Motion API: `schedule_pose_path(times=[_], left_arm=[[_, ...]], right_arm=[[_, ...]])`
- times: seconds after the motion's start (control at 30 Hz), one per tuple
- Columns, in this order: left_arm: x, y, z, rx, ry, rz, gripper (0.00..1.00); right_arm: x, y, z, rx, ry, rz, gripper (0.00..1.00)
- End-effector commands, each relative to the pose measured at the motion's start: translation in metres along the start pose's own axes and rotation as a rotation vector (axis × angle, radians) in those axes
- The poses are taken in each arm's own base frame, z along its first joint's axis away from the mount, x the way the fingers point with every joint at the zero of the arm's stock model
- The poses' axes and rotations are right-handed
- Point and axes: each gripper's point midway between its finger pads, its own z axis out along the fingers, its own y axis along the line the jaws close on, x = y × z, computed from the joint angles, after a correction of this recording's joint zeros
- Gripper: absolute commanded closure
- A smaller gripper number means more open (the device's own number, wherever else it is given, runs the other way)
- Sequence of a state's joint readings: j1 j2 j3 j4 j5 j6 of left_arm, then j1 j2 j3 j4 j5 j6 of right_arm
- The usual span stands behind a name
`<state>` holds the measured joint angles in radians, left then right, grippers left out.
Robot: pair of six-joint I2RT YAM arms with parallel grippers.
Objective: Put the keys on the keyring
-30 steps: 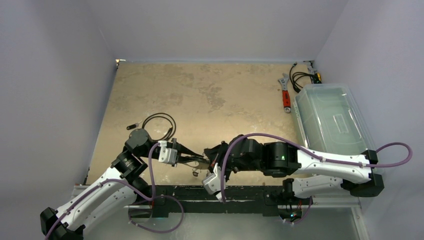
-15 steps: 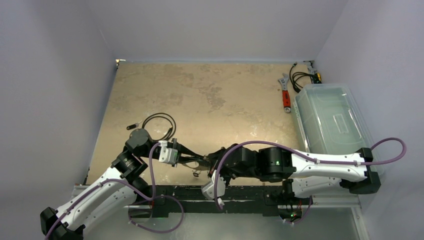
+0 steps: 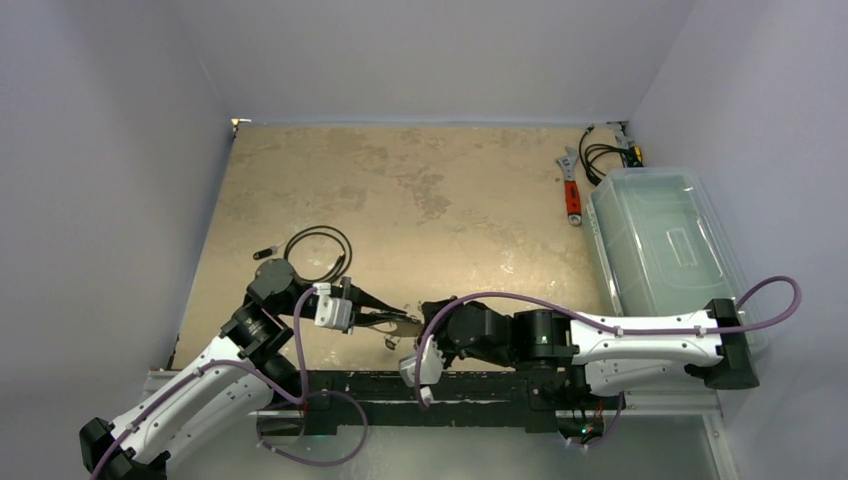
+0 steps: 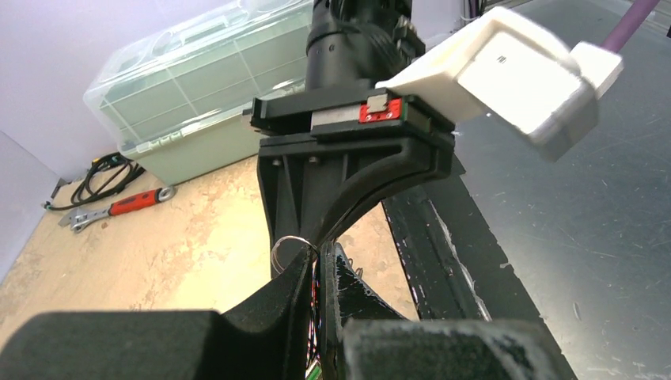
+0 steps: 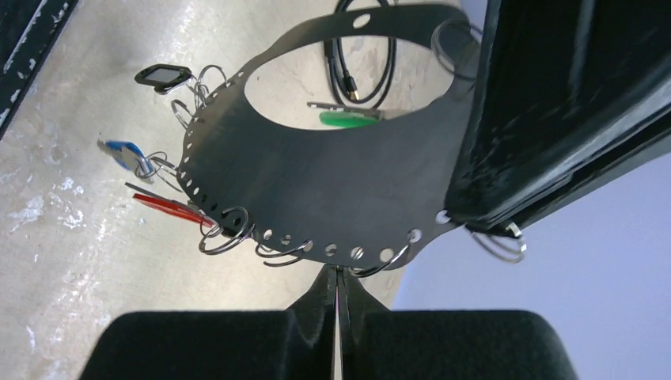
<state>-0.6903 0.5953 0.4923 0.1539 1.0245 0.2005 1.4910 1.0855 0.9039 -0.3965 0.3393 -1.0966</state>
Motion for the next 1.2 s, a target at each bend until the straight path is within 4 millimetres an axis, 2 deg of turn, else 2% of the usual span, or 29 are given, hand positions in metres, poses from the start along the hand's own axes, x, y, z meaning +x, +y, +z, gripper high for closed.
schedule_pose_path(times=[0.0,0.17,0.23,0.37,0.43,0.63,0.77,0.93,1.03,1.1,1.17], left_arm=[[-0.02,0.003,0.001,0.003,-0.047,0.071,1.0],[-0.024,0.002,0.0,0.004,-0.049,0.085,1.0],[-0.025,0.002,-0.001,0.002,-0.049,0.095,1.0],[-0.026,0.003,-0.002,-0.007,-0.043,0.11,1.0],[-0.027,0.004,-0.002,-0.01,-0.042,0.116,1.0],[-0.028,0.004,-0.002,-0.005,-0.041,0.133,1.0],[-0.028,0.003,-0.003,-0.003,-0.04,0.139,1.0],[-0.026,0.003,-0.003,-0.004,-0.035,0.14,1.0],[-0.026,0.003,-0.003,-0.004,-0.034,0.14,1.0],[-0.026,0.003,-0.003,0.001,-0.034,0.139,1.0],[-0.025,0.0,-0.002,0.015,-0.035,0.133,1.0]], right_arm=[[0.0,-0.041,-0.013,0.249,-0.041,0.182,1.0],[-0.008,-0.059,-0.023,0.388,-0.156,0.275,1.0],[-0.001,-0.069,-0.025,0.45,-0.201,0.385,1.0],[0.046,-0.087,-0.012,0.506,-0.195,0.722,1.0],[0.066,-0.083,0.002,0.469,-0.141,0.858,1.0],[0.104,-0.049,0.056,0.281,0.043,1.236,1.0],[0.13,-0.006,0.086,0.125,0.177,1.518,1.0],[0.15,0.03,0.11,0.016,0.312,1.655,1.0],[0.156,0.037,0.117,-0.007,0.334,1.692,1.0],[0.159,0.03,0.114,0.013,0.325,1.692,0.77],[0.16,0.01,0.101,0.069,0.263,1.669,0.54]])
